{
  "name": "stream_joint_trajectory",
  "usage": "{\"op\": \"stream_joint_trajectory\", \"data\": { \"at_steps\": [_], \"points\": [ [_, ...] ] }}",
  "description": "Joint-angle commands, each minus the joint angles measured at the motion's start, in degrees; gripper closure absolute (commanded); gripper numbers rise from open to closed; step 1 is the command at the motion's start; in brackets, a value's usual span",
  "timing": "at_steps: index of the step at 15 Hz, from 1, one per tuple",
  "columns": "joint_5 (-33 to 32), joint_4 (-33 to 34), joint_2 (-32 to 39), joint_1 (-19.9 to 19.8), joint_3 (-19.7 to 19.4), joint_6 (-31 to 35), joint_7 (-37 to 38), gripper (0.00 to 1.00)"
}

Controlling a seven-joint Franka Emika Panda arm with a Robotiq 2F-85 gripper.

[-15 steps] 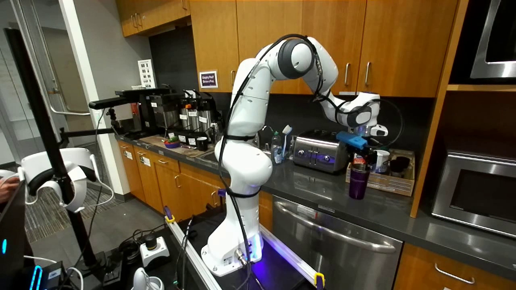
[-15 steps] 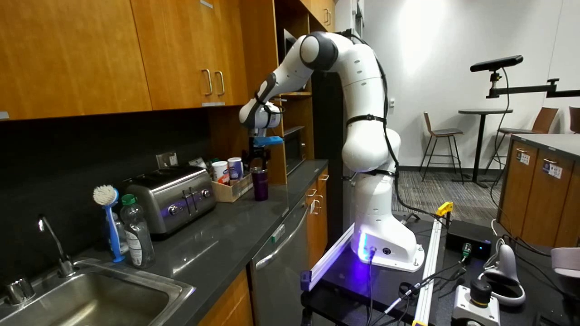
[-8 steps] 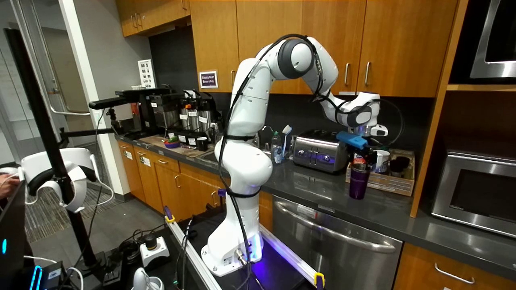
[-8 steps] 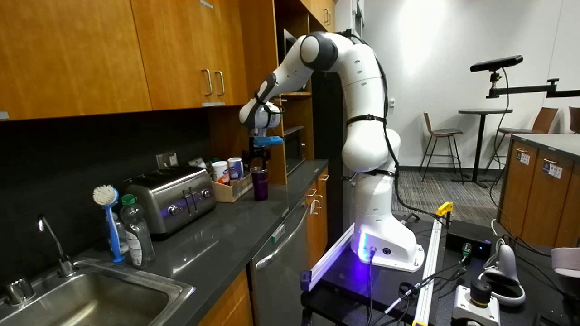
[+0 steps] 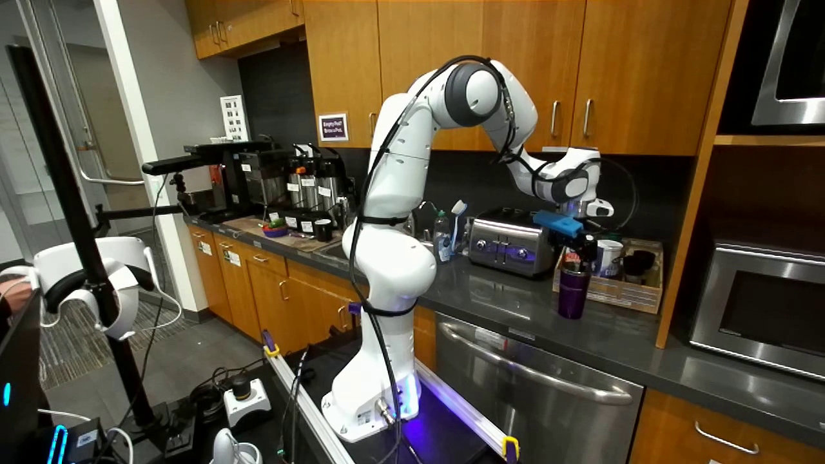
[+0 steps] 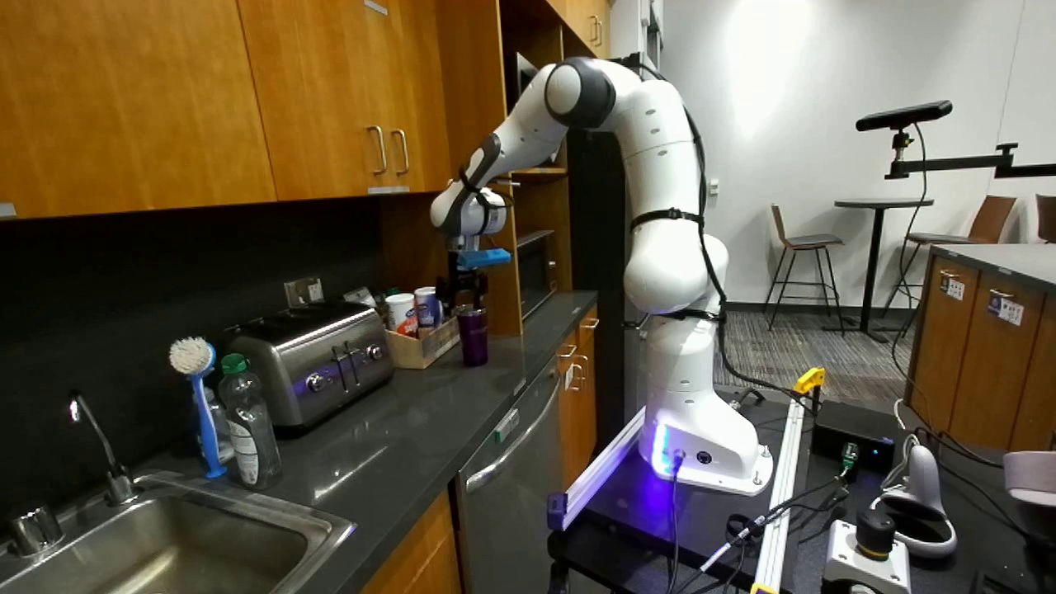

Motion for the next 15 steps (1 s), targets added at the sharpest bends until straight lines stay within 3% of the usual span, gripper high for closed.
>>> {"op": "stream_joint_trajectory", "data": {
  "at_steps": [1, 11, 15],
  "points": [
    [-3.4, 0.82, 0.37, 1.38, 0.53, -2.12, 1.0, 0.0],
    [-9.8, 0.0, 0.54, 3.92, 1.0, -2.13, 2.34, 0.0],
    [-10.31, 0.51, 0.31, 4.77, 2.27, -7.1, 0.38, 0.0]
  ]
}}
